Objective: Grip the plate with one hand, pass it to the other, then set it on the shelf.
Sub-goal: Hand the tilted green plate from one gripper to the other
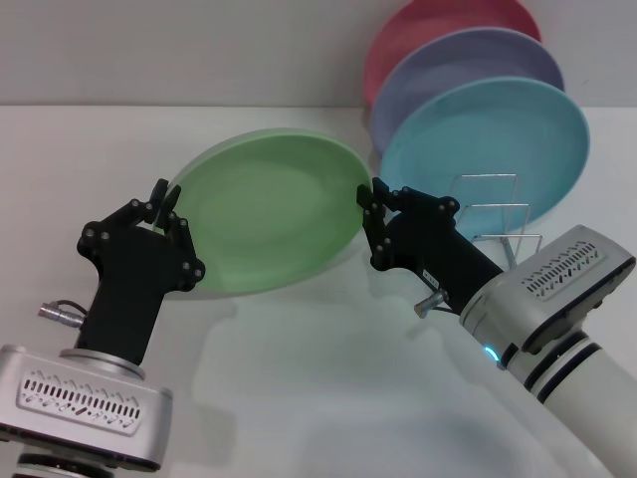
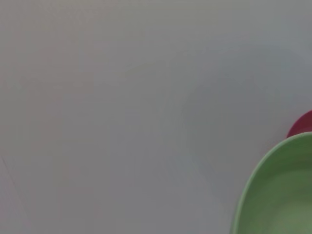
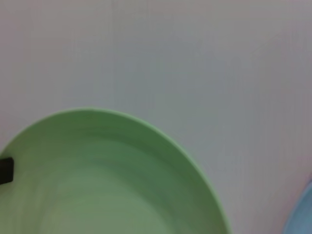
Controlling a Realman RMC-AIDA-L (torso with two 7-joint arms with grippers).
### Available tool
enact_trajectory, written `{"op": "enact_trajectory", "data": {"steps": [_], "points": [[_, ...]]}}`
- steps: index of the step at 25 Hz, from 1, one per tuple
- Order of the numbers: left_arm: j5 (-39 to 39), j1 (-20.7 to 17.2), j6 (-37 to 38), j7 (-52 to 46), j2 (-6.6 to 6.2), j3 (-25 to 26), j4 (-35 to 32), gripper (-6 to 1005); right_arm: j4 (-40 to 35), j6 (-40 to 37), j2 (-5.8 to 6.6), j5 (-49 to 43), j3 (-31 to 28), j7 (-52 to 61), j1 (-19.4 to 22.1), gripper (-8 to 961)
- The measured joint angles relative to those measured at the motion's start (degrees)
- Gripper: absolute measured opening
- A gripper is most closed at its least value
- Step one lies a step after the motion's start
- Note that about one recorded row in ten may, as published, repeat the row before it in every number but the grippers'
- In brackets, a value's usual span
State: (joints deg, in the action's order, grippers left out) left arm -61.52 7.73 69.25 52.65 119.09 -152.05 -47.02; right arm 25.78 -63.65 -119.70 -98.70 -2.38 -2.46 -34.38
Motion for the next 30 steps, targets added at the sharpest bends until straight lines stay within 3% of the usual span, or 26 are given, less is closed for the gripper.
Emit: {"op": "enact_trajectory", "data": {"steps": [30], "points": [[0.1, 0.1, -0.1, -0.1, -0.06, 0.0, 0.1, 116, 0.1, 0.2, 0.0, 0.0, 0.0, 0.0, 0.0, 81]]}}
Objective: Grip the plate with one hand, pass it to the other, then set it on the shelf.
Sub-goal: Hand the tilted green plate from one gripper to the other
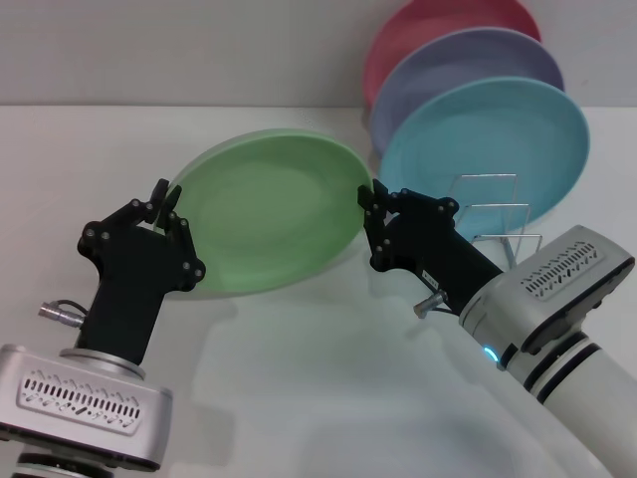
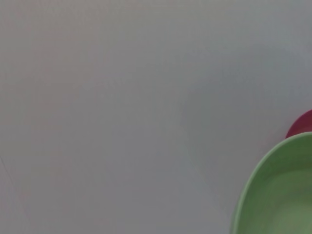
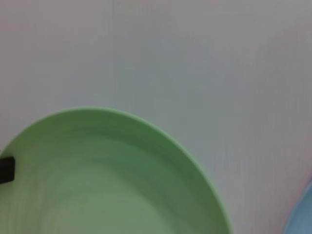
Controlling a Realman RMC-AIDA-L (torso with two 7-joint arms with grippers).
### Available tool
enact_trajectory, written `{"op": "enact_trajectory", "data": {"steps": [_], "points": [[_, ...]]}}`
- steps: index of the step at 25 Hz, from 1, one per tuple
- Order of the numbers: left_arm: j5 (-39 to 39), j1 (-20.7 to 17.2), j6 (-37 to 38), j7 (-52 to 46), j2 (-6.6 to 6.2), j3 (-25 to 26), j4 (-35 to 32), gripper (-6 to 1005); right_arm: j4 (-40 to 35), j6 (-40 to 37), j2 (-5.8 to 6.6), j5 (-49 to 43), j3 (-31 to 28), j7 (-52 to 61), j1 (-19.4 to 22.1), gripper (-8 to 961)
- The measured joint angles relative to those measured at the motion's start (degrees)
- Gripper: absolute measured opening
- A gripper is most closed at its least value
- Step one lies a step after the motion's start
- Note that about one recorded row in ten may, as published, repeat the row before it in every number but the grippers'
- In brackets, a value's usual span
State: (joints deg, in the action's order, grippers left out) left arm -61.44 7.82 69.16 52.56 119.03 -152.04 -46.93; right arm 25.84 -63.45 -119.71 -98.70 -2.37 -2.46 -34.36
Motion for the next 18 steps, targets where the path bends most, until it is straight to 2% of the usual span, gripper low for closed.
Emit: {"op": "enact_trajectory", "data": {"steps": [18], "points": [[0.1, 0.0, 0.0, 0.0, -0.12, -0.3, 0.0, 120, 0.1, 0.0, 0.0, 0.0, 0.0, 0.0, 0.1, 77]]}}
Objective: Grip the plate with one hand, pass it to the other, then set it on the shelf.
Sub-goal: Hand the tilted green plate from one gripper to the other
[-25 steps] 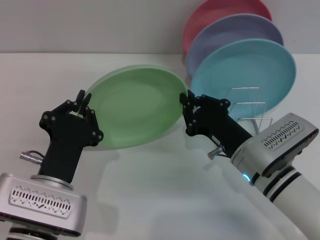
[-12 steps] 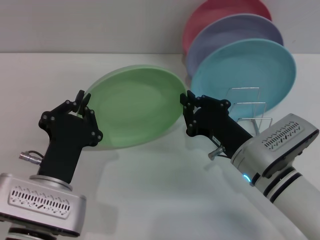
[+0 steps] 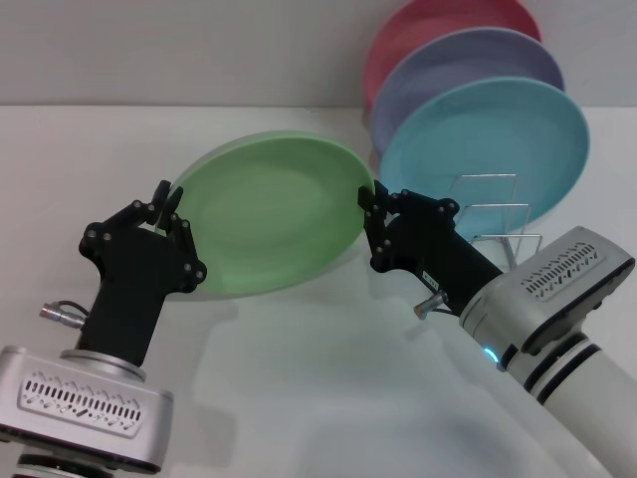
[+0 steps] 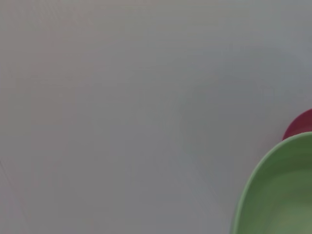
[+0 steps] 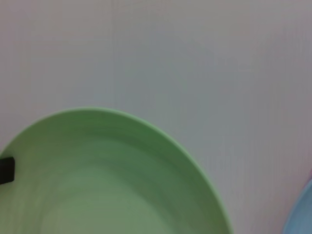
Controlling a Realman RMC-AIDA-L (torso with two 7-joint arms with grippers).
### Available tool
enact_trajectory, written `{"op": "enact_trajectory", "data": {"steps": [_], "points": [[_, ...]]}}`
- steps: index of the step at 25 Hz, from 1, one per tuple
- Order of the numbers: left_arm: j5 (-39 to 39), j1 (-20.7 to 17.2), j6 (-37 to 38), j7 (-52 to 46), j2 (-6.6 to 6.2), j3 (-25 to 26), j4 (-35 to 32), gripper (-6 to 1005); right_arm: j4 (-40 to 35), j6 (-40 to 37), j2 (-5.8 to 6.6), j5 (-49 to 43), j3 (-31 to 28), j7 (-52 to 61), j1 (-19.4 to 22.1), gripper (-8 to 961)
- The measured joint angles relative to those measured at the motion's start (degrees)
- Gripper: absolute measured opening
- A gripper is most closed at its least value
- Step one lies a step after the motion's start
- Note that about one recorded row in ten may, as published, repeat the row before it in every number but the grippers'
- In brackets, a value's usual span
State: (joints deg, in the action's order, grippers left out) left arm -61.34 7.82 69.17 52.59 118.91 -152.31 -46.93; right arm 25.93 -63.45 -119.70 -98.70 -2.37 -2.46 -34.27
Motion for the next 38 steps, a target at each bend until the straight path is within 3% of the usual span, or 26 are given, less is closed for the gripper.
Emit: {"op": "enact_trajectory", "data": {"steps": [38], "points": [[0.1, 0.0, 0.1, -0.2, -0.13, -0.2, 0.0, 129, 0.1, 0.0, -0.09, 0.0, 0.0, 0.0, 0.0, 16]]}}
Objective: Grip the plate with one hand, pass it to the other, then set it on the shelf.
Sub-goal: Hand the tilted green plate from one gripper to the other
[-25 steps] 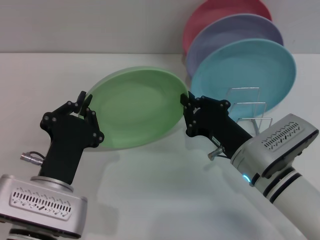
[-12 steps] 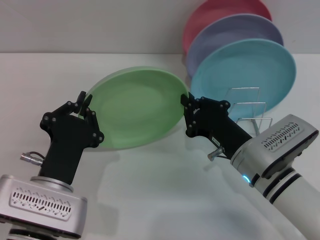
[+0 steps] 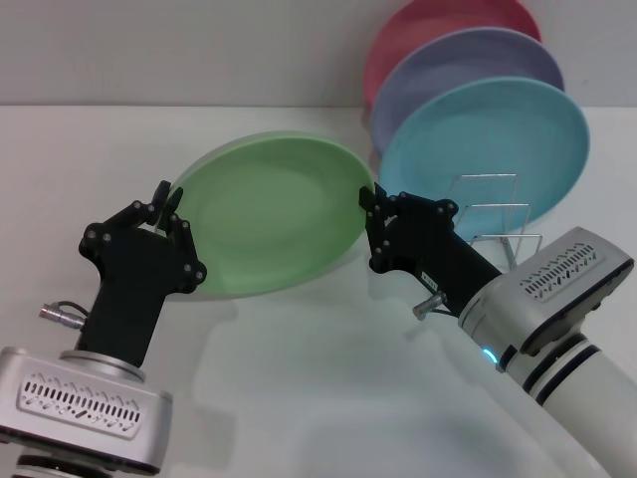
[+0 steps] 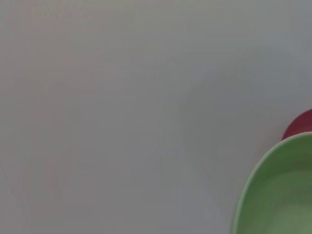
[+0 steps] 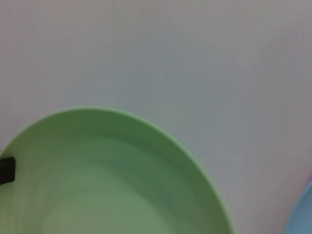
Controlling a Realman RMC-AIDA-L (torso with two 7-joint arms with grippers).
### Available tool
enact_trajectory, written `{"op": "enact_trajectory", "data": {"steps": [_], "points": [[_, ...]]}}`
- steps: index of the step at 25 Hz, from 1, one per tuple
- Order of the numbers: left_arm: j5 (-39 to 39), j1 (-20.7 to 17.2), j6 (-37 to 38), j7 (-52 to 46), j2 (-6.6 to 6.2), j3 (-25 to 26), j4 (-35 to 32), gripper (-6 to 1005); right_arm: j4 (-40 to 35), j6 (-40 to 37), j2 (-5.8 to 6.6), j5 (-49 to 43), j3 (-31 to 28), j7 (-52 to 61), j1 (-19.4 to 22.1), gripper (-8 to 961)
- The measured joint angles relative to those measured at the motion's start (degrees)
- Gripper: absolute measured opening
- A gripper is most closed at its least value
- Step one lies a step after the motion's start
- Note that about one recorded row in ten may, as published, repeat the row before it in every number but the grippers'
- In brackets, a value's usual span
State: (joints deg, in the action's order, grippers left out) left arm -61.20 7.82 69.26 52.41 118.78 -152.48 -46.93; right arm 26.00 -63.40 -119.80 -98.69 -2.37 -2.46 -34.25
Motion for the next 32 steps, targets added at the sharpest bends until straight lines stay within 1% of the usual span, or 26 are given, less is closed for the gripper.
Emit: {"op": "enact_trajectory", "data": {"steps": [17, 22, 28, 31, 32], "points": [[1.2, 0.0, 0.0, -1.2, -0.24, 0.5, 1.0, 133, -0.2, 0.0, 0.0, 0.0, -0.6, 0.0, 0.1, 16], [1.2, 0.1, 0.2, -1.9, -0.27, 0.5, 1.0, 321, -0.2, 0.0, -0.05, 0.0, -0.7, 0.0, 0.1, 16], [2.8, -0.1, 0.8, -4.5, -0.46, 0.8, 1.2, 480, -0.3, 0.0, -0.09, 0.1, -0.8, 0.0, 0.1, 16], [2.8, -0.3, 1.7, -7.2, -0.53, 1.1, 1.3, 479, -0.3, 0.0, -0.09, 0.1, -1.0, 0.0, 0.1, 16], [2.9, -0.4, 2.8, -9.6, -0.59, 1.1, 1.6, 479, -0.2, 0.0, -0.09, 0.1, -1.1, -0.1, 0.1, 16]]}}
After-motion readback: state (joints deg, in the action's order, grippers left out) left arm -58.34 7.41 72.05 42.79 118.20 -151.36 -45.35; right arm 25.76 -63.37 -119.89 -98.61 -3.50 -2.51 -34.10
